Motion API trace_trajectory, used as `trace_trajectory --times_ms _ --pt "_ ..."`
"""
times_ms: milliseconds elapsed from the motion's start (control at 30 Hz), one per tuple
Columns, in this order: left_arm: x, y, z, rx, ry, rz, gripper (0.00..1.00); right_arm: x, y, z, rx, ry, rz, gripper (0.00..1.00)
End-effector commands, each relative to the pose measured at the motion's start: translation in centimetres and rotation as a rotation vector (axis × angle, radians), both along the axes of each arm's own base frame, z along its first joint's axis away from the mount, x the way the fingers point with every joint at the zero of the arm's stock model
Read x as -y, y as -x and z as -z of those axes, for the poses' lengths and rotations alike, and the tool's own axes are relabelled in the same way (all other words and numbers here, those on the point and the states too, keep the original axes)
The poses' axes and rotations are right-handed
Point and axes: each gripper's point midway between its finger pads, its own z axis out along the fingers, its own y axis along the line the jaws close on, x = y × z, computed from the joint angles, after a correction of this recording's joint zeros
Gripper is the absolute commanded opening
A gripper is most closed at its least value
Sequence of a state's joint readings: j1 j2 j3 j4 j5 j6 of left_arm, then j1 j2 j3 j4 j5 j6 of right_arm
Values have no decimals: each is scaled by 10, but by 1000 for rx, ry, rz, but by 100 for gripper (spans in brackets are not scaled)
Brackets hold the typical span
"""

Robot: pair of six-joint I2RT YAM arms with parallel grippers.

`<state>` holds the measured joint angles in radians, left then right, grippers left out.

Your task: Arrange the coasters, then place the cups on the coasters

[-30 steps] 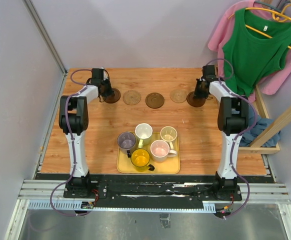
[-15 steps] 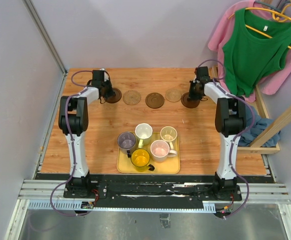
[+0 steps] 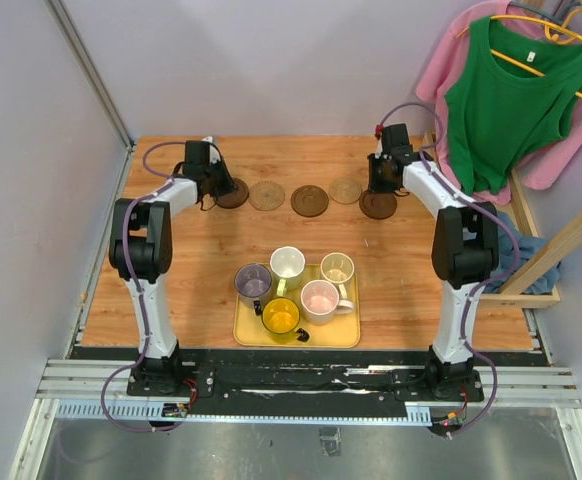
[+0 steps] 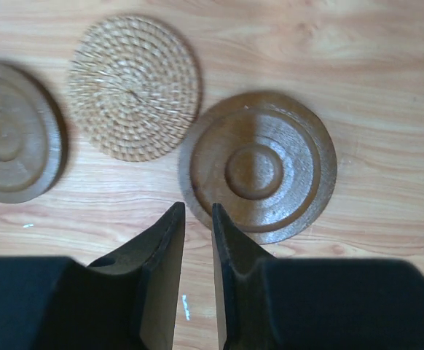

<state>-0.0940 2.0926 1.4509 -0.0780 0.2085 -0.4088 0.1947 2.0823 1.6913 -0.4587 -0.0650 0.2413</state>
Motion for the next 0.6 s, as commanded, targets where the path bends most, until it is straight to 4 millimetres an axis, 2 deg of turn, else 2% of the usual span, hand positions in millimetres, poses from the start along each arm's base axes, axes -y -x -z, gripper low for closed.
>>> trace_trajectory --times_ms 0,167,333,567 --pt "20 -4 -45 123 42 56 6 -22 -7 -31 100 19 -121 22" --pt "27 0 -42 120 56 70 6 -49 -12 -22 104 -28 -241 18" --pt "54 1 -40 132 99 152 2 -79 -18 -16 121 -52 -339 1" --pt "88 -3 -36 169 129 245 1 -122 -25 -18 179 -45 -457 1"
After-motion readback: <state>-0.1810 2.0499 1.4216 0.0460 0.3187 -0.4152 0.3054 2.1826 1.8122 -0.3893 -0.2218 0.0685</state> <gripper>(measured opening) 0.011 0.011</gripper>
